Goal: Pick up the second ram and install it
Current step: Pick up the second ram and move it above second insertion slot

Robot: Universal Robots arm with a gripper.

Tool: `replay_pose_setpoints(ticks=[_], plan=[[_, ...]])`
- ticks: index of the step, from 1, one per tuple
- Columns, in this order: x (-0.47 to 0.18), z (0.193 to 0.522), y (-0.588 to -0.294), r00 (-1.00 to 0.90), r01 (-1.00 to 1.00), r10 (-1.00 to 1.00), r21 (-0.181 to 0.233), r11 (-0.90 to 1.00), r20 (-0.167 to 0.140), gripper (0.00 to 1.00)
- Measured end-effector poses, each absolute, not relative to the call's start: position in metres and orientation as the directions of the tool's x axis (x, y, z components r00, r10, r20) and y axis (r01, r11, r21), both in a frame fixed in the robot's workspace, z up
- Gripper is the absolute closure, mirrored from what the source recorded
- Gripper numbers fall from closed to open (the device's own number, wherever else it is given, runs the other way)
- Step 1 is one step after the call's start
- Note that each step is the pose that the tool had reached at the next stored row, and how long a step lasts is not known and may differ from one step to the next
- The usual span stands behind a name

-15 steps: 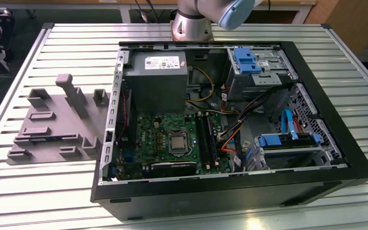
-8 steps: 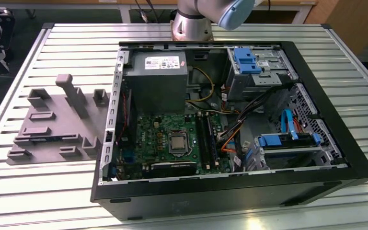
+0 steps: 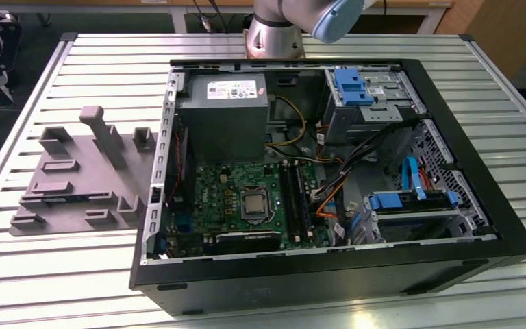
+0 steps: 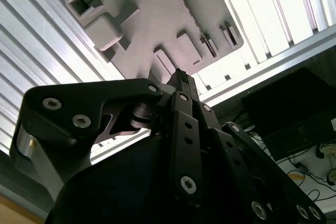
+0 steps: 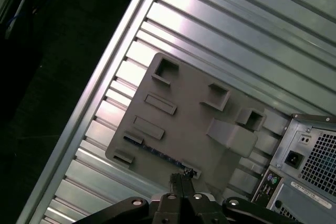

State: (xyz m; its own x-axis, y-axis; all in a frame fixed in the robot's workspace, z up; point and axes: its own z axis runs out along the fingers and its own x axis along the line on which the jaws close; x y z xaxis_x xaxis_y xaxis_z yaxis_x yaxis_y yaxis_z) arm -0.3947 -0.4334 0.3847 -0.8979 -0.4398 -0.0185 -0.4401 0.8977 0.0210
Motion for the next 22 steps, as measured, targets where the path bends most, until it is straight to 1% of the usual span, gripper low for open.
replay_pose_setpoints(ticks=[16,18,19,22], plan=[[-0.3946,0.3847,-0.4334,-0.89,-0.457,-0.456,0.021,0.889,-0.019,0.89],[-0.3946,0.3847,-0.4334,-0.89,-0.457,-0.456,0.021,0.889,-0.019,0.89],[-0.3946,0.3847,-0.4334,-0.89,-0.457,-0.456,0.021,0.889,-0.019,0.83],[-0.3946,0.3847,-0.4334,-0.89,-0.457,-0.456,0.021,0.889,-0.019,0.83]])
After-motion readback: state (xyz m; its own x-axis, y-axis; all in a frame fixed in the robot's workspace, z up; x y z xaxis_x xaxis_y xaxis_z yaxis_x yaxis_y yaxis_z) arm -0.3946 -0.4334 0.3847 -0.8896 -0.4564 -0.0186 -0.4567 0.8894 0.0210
